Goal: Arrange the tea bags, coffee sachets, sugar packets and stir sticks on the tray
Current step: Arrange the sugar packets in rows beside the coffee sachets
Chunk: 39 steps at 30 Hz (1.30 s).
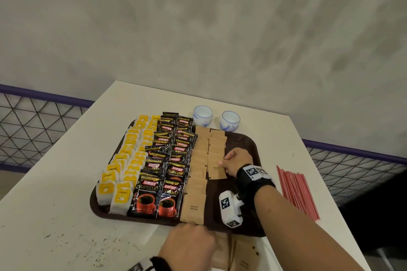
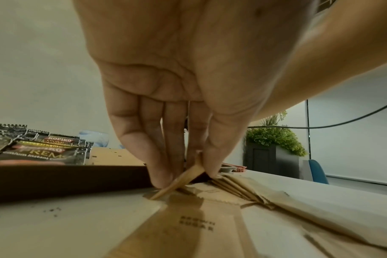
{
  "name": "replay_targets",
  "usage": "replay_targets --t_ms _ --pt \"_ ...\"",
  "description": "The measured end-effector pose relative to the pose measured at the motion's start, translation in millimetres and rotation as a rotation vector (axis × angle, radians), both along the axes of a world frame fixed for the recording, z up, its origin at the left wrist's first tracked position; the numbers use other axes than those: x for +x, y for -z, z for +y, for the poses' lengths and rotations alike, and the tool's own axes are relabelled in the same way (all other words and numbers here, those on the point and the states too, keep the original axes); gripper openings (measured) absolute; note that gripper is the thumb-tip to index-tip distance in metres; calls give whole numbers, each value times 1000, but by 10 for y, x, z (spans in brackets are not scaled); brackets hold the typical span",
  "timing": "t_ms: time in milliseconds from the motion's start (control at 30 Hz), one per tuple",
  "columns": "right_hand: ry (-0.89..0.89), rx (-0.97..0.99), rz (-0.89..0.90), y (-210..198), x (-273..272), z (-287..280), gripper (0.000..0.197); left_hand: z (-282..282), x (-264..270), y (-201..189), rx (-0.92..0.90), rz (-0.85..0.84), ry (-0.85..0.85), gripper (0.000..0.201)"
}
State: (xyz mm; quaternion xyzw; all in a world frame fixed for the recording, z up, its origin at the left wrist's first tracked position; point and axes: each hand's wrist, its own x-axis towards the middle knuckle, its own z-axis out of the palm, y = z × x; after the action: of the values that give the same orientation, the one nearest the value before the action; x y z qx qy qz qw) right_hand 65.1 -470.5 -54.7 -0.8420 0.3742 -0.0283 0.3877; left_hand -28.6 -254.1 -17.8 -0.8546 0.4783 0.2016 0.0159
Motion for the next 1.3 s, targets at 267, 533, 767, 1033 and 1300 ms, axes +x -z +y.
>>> replay_targets --t_ms 267,533,767,1033,1300 --pt "-72 24 -69 -367 -234 95 18 329 132 -153 -508 29 -228 25" --pt "-406 745 -19 -932 -1358 592 37 424 238 -439 -1106 203 -451 11" --pt "-294 1039 -266 -905 -1627 708 35 359 32 -398 -844 38 -127 27" --pt "-238 553 -202 -794 -1413 577 17 416 -21 -323 -661 56 -176 28" --pt "56 378 4 -306 -597 124 22 281 -74 69 -15 92 -157 51"
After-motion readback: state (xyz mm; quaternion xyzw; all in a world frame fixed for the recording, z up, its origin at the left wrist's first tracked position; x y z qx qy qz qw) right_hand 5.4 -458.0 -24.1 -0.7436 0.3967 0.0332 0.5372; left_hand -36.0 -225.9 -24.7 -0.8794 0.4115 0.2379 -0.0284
